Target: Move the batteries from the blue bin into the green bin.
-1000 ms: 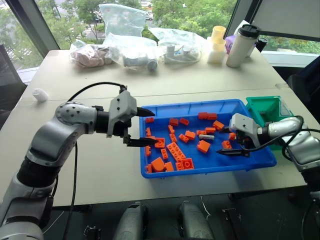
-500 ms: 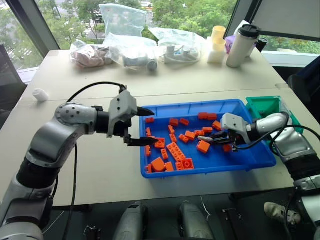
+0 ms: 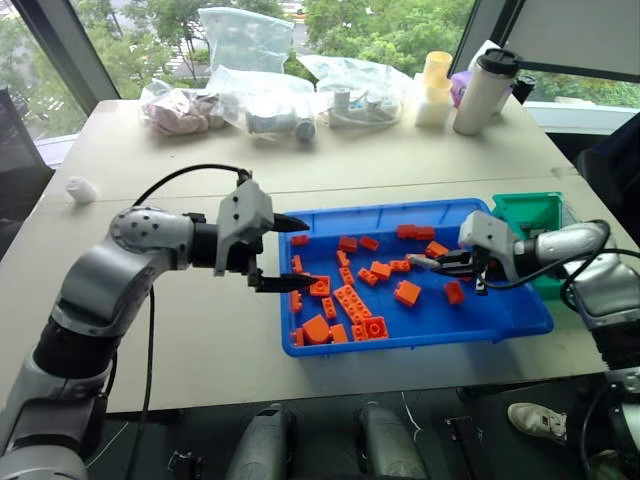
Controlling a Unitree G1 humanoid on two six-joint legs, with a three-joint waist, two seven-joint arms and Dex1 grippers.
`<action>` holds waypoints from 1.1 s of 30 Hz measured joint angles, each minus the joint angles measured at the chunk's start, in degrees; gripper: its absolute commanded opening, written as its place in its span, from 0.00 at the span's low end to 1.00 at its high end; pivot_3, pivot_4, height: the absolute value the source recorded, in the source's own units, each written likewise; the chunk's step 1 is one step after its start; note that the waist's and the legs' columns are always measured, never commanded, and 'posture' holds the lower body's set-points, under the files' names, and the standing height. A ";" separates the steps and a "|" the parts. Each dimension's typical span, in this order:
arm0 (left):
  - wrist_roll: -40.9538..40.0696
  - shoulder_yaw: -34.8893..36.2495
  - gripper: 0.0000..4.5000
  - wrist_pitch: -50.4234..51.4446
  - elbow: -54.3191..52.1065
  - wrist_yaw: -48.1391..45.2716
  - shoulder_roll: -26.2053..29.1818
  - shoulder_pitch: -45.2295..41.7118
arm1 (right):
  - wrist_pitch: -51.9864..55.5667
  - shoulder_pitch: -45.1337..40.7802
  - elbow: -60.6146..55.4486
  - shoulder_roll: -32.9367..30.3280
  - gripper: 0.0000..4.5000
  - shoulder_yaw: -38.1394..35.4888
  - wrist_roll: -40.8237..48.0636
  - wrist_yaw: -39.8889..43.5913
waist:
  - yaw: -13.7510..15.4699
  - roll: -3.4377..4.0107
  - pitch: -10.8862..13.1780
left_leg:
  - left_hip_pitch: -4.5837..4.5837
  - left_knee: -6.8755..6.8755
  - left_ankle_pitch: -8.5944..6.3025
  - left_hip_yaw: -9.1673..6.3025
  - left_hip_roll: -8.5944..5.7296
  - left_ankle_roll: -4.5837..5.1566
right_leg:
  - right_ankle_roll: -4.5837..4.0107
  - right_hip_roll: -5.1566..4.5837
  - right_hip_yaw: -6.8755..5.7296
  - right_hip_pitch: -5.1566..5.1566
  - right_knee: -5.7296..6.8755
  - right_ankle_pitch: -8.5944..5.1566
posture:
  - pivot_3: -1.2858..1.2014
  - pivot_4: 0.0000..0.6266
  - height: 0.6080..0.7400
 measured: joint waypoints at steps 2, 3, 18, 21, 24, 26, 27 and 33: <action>-0.91 0.67 1.00 -0.21 1.80 0.56 -2.75 -1.34 | 7.20 0.81 -3.92 -0.18 0.00 -8.56 3.21 -5.28 | 0.35 -0.01 0.00 | -0.01 0.01 0.00 -0.01 -0.02 0.00 | 0.00 -0.03 -0.01 0.01 -0.01 0.00 | 0.52 0.24 1.00; -0.97 0.62 1.00 -0.46 3.20 0.82 -4.46 -2.46 | 10.51 1.49 -5.82 -0.19 0.00 -13.06 4.06 -8.73 | 0.68 -0.02 -0.01 | -0.01 0.02 0.00 -0.01 -0.03 0.00 | 0.00 -0.03 -0.01 0.04 -0.02 0.00 | 0.52 0.24 1.00; 1.91 -2.10 1.00 -9.77 18.31 -0.45 -17.10 -9.46 | 29.37 6.21 -5.30 2.85 0.00 -26.78 3.84 -36.21 | 0.72 0.02 -0.06 | 0.01 0.01 0.00 0.11 -0.06 0.01 | 0.01 0.02 0.08 -0.01 0.01 0.01 | 0.52 0.24 1.00; 2.82 -2.19 1.00 -10.31 19.05 -0.47 -17.41 -9.52 | 28.54 5.87 -2.98 2.83 0.33 -26.04 3.82 -37.06 | 0.71 0.02 -0.05 | 0.01 0.01 0.00 0.11 -0.05 0.01 | 0.01 0.03 0.08 -0.01 0.01 0.01 | 0.52 0.24 1.00; 3.00 -2.18 1.00 -10.32 19.03 -0.36 -17.36 -9.51 | 28.21 5.73 -1.83 2.74 0.66 -25.73 3.88 -37.30 | 0.71 0.02 -0.06 | 0.01 0.01 0.00 0.11 -0.05 0.01 | 0.01 0.04 0.09 -0.01 0.02 0.01 | 0.52 0.24 1.00; 3.00 -2.13 1.00 -10.27 18.94 -0.27 -16.99 -9.50 | 28.12 5.34 -1.36 2.65 0.90 -25.61 4.00 -37.42 | 0.70 0.02 -0.06 | 0.01 0.01 0.00 0.11 -0.05 0.01 | 0.01 0.03 0.09 -0.01 0.02 0.01 | 0.52 0.24 1.00; 3.00 -2.07 1.00 -10.21 18.85 -0.24 -16.80 -9.49 | 28.11 5.13 -1.23 2.58 0.99 -25.60 4.17 -37.43 | 0.70 0.02 -0.06 | 0.00 0.01 0.00 0.11 -0.05 0.01 | 0.01 0.04 0.10 -0.01 0.02 0.01 | 0.52 0.24 1.00; 2.76 -0.72 1.00 -8.38 15.37 0.64 -13.30 -7.26 | 24.88 5.10 -2.35 2.02 0.99 -26.29 6.66 -33.92 | 0.66 0.02 -0.05 | 0.00 -0.01 0.00 0.11 -0.04 0.02 | 0.01 0.04 0.10 -0.01 0.01 0.01 | 0.52 0.24 1.00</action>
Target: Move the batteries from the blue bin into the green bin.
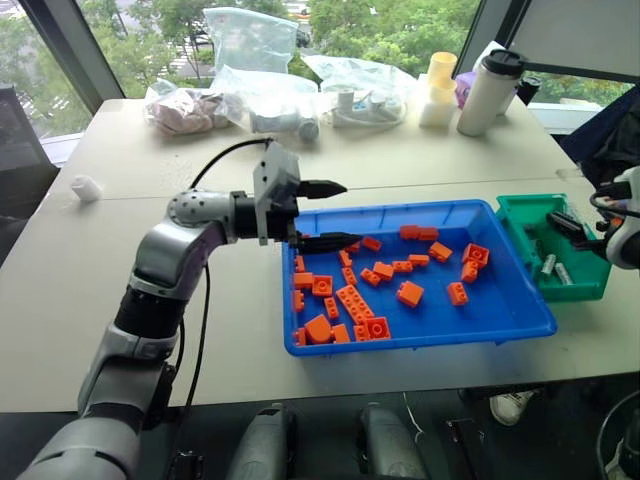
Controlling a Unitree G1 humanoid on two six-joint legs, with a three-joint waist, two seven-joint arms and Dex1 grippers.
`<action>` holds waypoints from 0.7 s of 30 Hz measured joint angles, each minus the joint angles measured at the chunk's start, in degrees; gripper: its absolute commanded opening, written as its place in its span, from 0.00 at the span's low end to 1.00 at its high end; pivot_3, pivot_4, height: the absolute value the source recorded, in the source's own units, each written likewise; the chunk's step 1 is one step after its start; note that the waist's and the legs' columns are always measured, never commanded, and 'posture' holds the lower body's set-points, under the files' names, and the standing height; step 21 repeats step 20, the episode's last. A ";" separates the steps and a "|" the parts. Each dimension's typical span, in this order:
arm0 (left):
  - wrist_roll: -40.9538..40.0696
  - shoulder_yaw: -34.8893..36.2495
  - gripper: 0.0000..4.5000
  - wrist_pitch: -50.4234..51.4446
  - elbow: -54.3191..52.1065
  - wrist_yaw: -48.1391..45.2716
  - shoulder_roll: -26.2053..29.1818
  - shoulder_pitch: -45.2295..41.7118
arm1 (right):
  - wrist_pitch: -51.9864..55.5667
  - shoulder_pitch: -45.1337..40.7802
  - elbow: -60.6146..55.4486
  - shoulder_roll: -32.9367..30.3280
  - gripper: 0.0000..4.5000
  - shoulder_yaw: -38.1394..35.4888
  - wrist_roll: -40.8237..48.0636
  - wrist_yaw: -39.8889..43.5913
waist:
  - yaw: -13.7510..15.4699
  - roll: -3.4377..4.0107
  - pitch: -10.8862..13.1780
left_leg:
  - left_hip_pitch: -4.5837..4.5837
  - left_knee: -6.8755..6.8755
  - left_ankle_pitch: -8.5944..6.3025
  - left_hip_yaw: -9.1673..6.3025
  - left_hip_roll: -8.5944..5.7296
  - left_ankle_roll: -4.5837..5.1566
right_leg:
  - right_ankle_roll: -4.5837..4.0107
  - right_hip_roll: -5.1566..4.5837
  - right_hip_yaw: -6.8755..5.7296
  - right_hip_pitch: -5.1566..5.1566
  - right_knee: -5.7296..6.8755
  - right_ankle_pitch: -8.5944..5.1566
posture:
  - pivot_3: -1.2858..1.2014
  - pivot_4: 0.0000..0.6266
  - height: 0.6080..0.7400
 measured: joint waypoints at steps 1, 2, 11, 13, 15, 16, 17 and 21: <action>-0.17 0.75 1.00 1.08 -1.33 0.44 1.67 1.16 | -1.50 0.72 -1.66 -0.13 0.99 -0.98 1.48 2.13 | -0.17 0.01 0.01 | 0.00 -0.02 0.00 -0.01 0.04 0.00 | 0.00 0.03 0.00 0.00 0.00 0.00 | 0.52 0.24 1.00; -0.47 1.77 1.00 2.08 -2.25 0.85 3.04 2.11 | -2.56 1.42 -3.31 -0.40 0.99 -1.94 2.88 4.03 | -0.33 0.01 0.01 | 0.00 -0.03 0.00 -0.03 0.06 0.00 | 0.00 0.05 0.00 -0.01 0.00 0.00 | 0.52 0.24 1.00; -8.90 17.22 1.00 17.82 -20.28 6.53 17.91 18.45 | -1.30 18.33 -16.86 -2.23 0.99 -15.21 15.92 19.08 | -0.76 -0.02 0.02 | 0.05 -0.06 -0.02 -0.11 0.10 0.02 | 0.00 0.00 -0.01 0.11 -0.04 0.00 | 0.52 0.24 1.00; -11.39 20.37 1.00 21.18 -23.74 8.75 18.92 21.56 | -0.59 21.04 -18.30 -2.24 0.99 -16.26 17.71 20.58 | -0.71 -0.02 0.01 | 0.14 -0.04 -0.02 -0.12 0.10 0.02 | -0.01 -0.01 -0.02 0.24 -0.04 0.00 | 0.52 0.24 1.00; -12.69 21.91 1.00 22.60 -25.45 10.41 18.95 23.36 | -0.81 22.46 -19.22 -2.17 0.99 -16.24 18.33 21.30 | -0.69 -0.02 0.01 | 0.17 -0.04 -0.02 -0.12 0.09 0.02 | -0.01 -0.02 -0.03 0.27 -0.05 -0.01 | 0.52 0.24 1.00; -13.35 22.75 1.00 23.18 -26.08 11.61 18.88 24.67 | -1.37 23.18 -19.65 -2.06 0.99 -16.04 18.70 21.70 | -0.73 -0.02 0.01 | 0.17 -0.04 -0.02 -0.11 0.09 0.02 | -0.01 -0.01 -0.04 0.27 -0.06 -0.01 | 0.52 0.24 1.00; -13.62 23.56 1.00 23.45 -26.37 12.63 18.57 26.00 | -1.66 23.82 -19.89 -1.96 0.99 -15.63 18.93 22.07 | -0.77 -0.01 0.01 | 0.18 -0.05 -0.02 -0.11 0.09 0.01 | -0.01 -0.01 -0.03 0.27 -0.05 -0.01 | 0.52 0.24 1.00; -13.62 24.76 1.00 23.41 -26.13 15.46 17.04 29.22 | -2.38 25.27 -19.90 -1.51 0.99 -12.83 19.06 22.45 | -0.78 -0.01 0.01 | 0.18 -0.05 -0.02 -0.11 0.09 0.01 | -0.01 0.00 -0.03 0.26 -0.05 -0.01 | 0.52 0.24 1.00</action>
